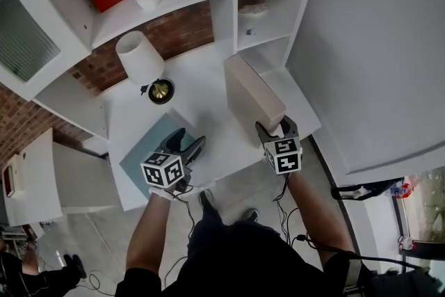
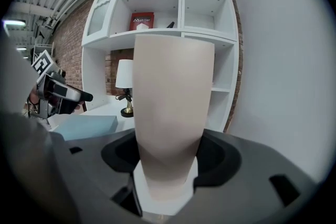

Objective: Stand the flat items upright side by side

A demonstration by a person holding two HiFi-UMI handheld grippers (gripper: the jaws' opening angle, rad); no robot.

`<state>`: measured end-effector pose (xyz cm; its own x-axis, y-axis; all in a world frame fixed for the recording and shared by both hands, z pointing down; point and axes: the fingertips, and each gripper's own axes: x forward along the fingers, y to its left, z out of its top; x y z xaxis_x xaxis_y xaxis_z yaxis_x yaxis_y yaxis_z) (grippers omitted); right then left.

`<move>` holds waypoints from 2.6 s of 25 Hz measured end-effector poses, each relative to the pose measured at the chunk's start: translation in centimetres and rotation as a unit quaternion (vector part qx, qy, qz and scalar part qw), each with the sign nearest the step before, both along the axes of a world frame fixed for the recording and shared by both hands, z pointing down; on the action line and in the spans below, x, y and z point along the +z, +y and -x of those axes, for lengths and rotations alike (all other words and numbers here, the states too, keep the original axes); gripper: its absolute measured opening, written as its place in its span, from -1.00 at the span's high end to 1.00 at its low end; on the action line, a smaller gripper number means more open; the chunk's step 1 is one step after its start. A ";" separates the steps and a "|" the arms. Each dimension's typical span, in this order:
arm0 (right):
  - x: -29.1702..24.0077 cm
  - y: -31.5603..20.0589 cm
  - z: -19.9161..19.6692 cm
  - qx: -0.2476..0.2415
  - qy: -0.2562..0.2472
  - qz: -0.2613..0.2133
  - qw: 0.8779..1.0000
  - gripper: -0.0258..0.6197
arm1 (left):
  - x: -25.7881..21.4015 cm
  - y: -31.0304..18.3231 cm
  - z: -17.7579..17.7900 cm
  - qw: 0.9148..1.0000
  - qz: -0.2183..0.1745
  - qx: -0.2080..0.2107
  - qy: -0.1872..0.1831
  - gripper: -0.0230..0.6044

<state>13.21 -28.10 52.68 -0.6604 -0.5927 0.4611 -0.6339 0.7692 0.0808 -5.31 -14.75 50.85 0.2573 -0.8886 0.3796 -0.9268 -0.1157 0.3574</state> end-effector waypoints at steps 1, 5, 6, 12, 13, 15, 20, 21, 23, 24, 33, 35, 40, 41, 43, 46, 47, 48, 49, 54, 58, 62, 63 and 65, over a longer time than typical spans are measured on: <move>0.0 -0.2 0.5 0.004 0.002 0.002 1.000 0.04 | -0.2 -0.2 0.2 1.000 -0.001 0.007 -0.001 -0.13; -0.1 -1.3 2.5 0.018 0.008 0.006 1.000 0.04 | -1.1 -1.0 0.8 0.999 -0.009 0.045 0.000 -0.13; -0.1 -1.6 3.1 0.022 0.009 0.007 1.000 0.04 | -1.2 -1.2 1.1 0.999 -0.011 0.052 0.000 -0.13; 0.0 -3.8 6.2 0.049 0.015 0.009 0.999 0.04 | -2.1 -2.0 3.9 0.996 -0.025 0.084 0.007 -0.13; 0.0 -4.2 6.8 0.051 0.017 0.007 0.999 0.04 | -2.1 -2.1 4.5 0.996 -0.025 0.090 0.008 -0.13; 0.1 -4.7 8.0 0.054 0.027 0.002 0.998 0.04 | -1.8 -2.1 5.7 0.995 -0.024 0.099 0.008 -0.13; 0.3 -5.8 10.1 0.066 0.040 -0.002 0.997 0.03 | -1.5 -1.9 8.7 0.994 -0.023 0.107 0.020 -0.13; 0.3 -6.3 10.3 0.070 0.037 -0.001 0.997 0.03 | -1.6 -2.0 9.2 0.994 -0.024 0.108 0.023 -0.13; 0.2 -7.0 10.7 0.080 0.030 0.005 0.996 0.02 | -1.5 -2.1 10.0 0.994 -0.024 0.107 0.026 -0.13; 0.2 -7.2 10.8 0.084 0.028 0.009 0.996 0.02 | -1.4 -2.1 10.4 0.994 -0.024 0.105 0.028 -0.13; 1.2 -9.8 12.5 0.087 0.020 0.017 0.996 0.01 | -1.0 -3.0 11.7 0.997 -0.021 0.071 0.036 -0.13; 1.3 -10.5 13.1 0.084 0.017 0.015 0.996 0.01 | -1.0 -3.2 11.9 0.998 -0.018 0.059 0.033 -0.13; 1.3 -12.4 15.0 0.078 0.010 0.013 0.997 0.01 | -1.4 -4.0 12.4 0.999 -0.015 0.033 0.025 -0.13; 1.3 -12.8 15.4 0.077 0.009 0.010 0.997 0.01 | -1.4 -4.2 12.5 0.999 -0.015 0.029 0.025 -0.13; 1.2 -13.5 16.2 0.080 0.006 0.005 0.997 0.01 | -1.5 -4.5 12.5 0.999 -0.014 0.022 0.025 -0.13; 1.3 -14.6 17.4 0.088 0.005 0.001 0.996 0.01 | -1.2 -4.8 12.6 0.999 -0.010 0.013 0.028 -0.13; 1.3 -14.9 17.8 0.090 0.005 0.000 0.996 0.01 | -1.1 -4.9 12.7 1.000 -0.008 0.010 0.028 -0.13; 1.3 -15.3 18.3 0.092 0.006 -0.001 0.996 0.00 | -1.0 -5.0 12.8 1.000 -0.007 0.007 0.029 -0.13; 1.3 -15.7 18.7 0.094 0.006 -0.002 0.996 0.00 | -0.9 -5.1 13.0 1.000 -0.007 0.005 0.029 -0.13; 1.4 -17.3 20.2 0.100 0.008 -0.006 0.995 -0.01 | -0.3 -5.6 14.0 0.999 -0.002 -0.009 0.036 -0.13; 1.4 -18.2 21.0 0.107 0.006 -0.010 0.994 -0.03 | 0.1 -5.9 14.6 0.999 0.000 -0.018 0.045 -0.13; 1.6 -19.2 20.8 0.135 0.003 -0.012 0.991 -0.23 | 0.4 -6.1 14.9 0.998 -0.001 -0.024 0.053 -0.13; 1.7 -19.5 20.8 0.140 0.000 -0.010 0.990 -0.29 | 0.4 -6.2 15.0 0.998 -0.001 -0.025 0.054 -0.13; 1.9 -19.9 20.9 0.146 -0.001 -0.007 0.989 -0.34 | 0.5 -6.3 15.1 0.998 0.000 -0.026 0.056 -0.13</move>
<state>-7.71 -47.98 54.53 -0.4607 -0.7649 0.4502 -0.8296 0.5514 0.0878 -20.44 -21.01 51.35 0.2521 -0.9014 0.3519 -0.8859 -0.0686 0.4588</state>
